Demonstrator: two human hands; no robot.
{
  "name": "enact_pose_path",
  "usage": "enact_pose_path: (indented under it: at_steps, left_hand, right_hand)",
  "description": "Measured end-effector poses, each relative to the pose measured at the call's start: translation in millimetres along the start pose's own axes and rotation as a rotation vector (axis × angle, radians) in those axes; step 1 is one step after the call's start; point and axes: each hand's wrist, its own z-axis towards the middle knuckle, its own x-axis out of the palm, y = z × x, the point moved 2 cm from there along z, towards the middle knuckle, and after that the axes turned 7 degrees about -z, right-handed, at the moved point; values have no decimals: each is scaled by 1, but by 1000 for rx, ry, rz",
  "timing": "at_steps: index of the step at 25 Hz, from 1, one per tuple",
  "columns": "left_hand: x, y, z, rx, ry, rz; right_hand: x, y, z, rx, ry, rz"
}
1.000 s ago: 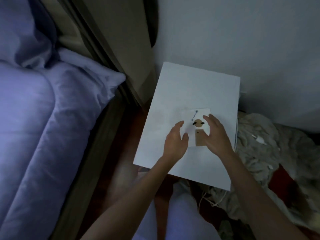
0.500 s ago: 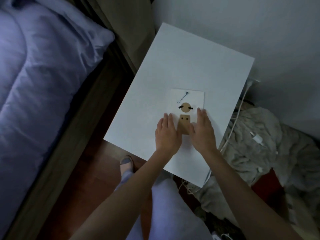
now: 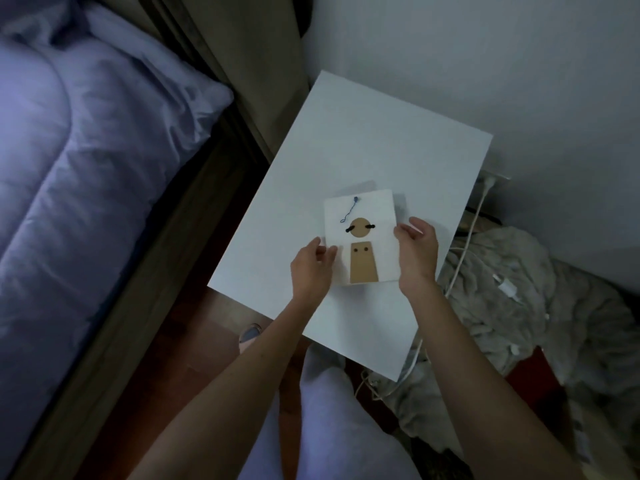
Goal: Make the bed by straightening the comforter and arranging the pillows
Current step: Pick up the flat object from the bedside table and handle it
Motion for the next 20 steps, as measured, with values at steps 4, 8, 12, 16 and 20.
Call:
enact_pose_path:
  at_steps: [4, 8, 12, 16, 20]
  left_hand:
    - [-35, -41, -16, 37, -54, -292]
    - [-80, -109, -35, 206, -59, -580]
    - [-139, -189, -56, 430, 99, -698]
    - [-190, -238, -76, 615, 184, -675]
    - [-221, -251, -94, 733, 208, -718]
  right_hand:
    - [3, 41, -21, -95, 107, 167]
    - [0, 108, -64, -262, 167, 281]
    - [-4, 194, -118, -478, 180, 333]
    - [-17, 257, -173, -699, 138, 304]
    - [-27, 272, -217, -988, 59, 50]
